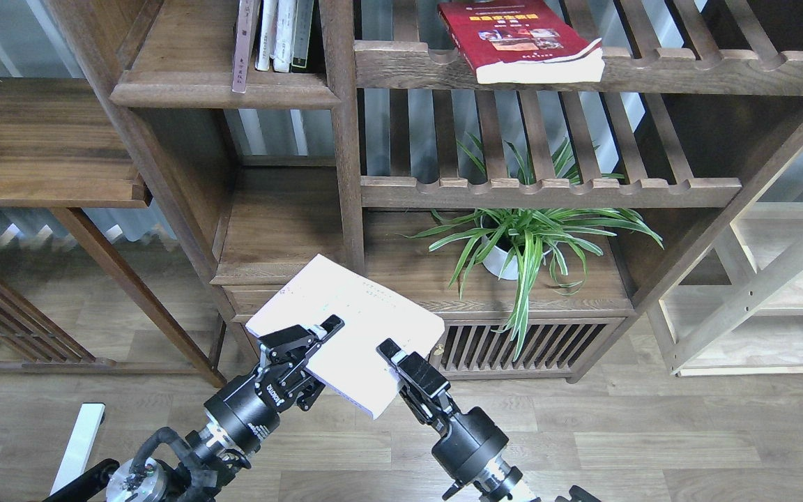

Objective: Organize books on shelf
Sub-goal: 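Hold the white book between both grippers and grasp its edge with the left gripper, then release the right gripper and lift the white book with the left gripper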

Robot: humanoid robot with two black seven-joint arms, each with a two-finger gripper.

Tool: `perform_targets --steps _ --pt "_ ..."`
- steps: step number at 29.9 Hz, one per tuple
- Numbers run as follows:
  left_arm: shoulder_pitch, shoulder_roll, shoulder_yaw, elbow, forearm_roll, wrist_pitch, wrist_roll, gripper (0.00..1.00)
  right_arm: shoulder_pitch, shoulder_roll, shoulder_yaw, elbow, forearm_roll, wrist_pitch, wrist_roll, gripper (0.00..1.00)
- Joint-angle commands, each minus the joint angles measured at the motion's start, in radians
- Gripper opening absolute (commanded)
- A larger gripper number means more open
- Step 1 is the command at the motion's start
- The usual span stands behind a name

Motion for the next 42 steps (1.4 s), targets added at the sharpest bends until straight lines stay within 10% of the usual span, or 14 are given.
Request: perform_targets --steps 1,11,22,42 --pt "0.0 0.005 -0.003 0.002 0.0 0.0 0.0 0.04 0.004 0.0 0.001 -0.001 0.001 0.0 0.0 0.24" --pt "0.0 0.006 -0.005 0.005 -0.006 0.0 -0.011 0.03 0.009 0.0 0.001 -0.001 0.001 0.0 0.0 0.31" --pt "0.005 0.032 -0.013 0.005 -0.008 0.0 -0.027 0.02 0.027 0.0 0.009 0.001 0.001 0.0 -0.011 0.94" --pt "-0.005 0.23 -0.206 -0.043 0.271 0.0 -0.084 0.02 0.148 0.0 0.172 -0.132 0.024 0.0 -0.006 0.98"
